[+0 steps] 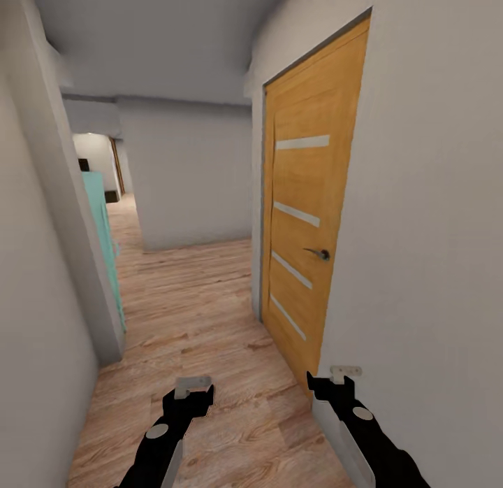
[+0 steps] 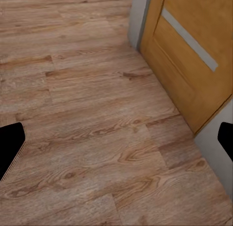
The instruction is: Move the two storage containers from the living room to the garage. In the garage, place one container on the floor and stack the other container on top of it (either order is fine).
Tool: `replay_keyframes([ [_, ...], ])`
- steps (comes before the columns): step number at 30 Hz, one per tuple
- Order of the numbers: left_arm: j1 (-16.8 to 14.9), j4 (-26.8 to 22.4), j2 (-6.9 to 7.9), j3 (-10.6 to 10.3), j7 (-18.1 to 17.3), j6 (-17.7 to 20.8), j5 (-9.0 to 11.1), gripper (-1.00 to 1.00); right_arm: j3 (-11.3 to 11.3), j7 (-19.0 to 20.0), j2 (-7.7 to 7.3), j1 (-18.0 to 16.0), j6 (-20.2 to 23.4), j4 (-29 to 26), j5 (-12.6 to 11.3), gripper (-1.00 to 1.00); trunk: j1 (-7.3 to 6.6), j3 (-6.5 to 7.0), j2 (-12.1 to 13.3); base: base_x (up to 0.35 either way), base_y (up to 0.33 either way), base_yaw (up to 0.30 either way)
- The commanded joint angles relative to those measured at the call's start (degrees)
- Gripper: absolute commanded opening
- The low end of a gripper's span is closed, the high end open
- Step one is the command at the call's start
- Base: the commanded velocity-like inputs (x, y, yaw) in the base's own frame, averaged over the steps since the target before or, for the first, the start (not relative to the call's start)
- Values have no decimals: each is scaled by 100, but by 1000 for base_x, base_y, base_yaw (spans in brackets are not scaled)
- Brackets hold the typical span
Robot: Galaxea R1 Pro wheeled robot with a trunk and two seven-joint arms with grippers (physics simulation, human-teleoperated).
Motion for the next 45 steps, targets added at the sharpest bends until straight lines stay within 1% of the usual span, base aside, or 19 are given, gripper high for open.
replay_keyframes([
  [1, -2, -4, 0, -10, 27, 28, -18, 100, 33, -42, -10, 1, 26, -12, -59, 100, 5, -3, -4, 327, 0, 273],
  [17, -2, 8, 0, -19, 24, -2, -11, 100, 33, -42, -10, 1, 23, 49, -68, 100, 5, -16, -4, 327, 0, 262],
  [20, -2, 69, 0, -24, 19, -10, 0, 100, 33, -42, -10, 1, 21, 49, -68, 100, 5, -21, -4, 323, 0, 215],
  [33, -2, 130, 0, -28, 9, -30, 43, 100, 33, -42, -10, 1, 18, 51, -68, 100, 5, -23, -4, 257, 0, 19],
  [39, -4, 130, 0, -20, 2, -201, 37, 100, 33, -42, -10, 1, 17, 57, -68, 100, 5, -23, -4, 147, 0, 0],
  [45, -2, 146, 0, -13, -14, -256, 35, 100, 33, -42, -10, 1, 17, 58, -68, 100, 5, -23, -4, 181, 0, 0],
])
